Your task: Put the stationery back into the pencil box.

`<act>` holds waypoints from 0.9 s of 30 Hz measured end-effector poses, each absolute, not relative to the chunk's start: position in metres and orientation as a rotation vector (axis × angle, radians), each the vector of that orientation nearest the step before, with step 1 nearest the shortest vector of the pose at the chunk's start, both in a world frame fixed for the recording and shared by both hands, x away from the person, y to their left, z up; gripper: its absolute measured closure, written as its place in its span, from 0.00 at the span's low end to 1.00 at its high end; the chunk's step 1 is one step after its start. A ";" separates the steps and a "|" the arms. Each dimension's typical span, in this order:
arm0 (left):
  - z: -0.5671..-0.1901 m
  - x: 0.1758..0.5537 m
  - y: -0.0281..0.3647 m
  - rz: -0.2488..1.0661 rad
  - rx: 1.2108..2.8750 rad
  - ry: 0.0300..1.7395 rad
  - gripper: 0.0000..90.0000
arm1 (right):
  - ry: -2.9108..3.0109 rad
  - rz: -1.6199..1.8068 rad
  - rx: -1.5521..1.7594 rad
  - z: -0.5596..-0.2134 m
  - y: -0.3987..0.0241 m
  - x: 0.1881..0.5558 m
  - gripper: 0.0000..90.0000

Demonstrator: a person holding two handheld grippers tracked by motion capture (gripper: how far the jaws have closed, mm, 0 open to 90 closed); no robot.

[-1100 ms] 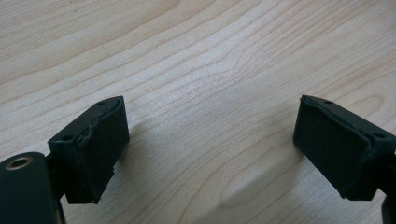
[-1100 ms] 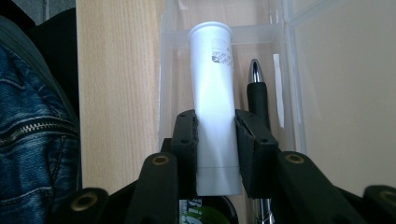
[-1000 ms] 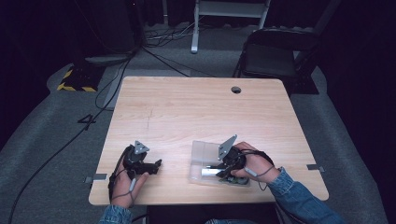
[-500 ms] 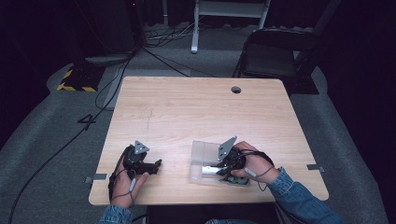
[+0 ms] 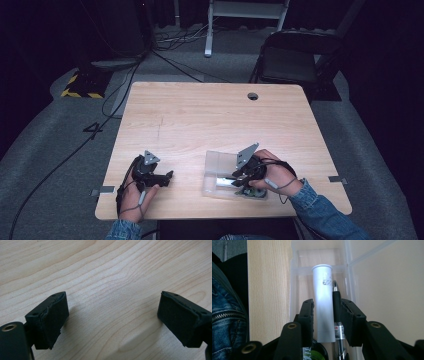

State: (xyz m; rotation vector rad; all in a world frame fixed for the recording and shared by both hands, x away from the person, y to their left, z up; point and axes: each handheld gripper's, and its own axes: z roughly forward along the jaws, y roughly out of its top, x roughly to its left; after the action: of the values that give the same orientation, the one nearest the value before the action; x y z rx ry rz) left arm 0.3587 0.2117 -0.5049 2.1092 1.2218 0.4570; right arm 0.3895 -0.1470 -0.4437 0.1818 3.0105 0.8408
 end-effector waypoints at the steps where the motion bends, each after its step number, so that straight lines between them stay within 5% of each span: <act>1: -0.505 0.359 0.212 0.457 2.109 1.222 0.11 | 3.010 0.841 0.182 -0.444 -0.147 0.389 0.71; 27: -0.505 0.361 0.214 0.453 2.106 1.224 0.11 | 2.739 1.107 0.555 -0.398 -0.213 0.409 0.55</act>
State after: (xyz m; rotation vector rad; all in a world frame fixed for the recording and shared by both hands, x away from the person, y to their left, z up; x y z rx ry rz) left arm 0.3609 0.2135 -0.5049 2.1063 1.2236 0.4533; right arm 0.4092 -0.2126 -0.3976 0.5550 2.7387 1.1072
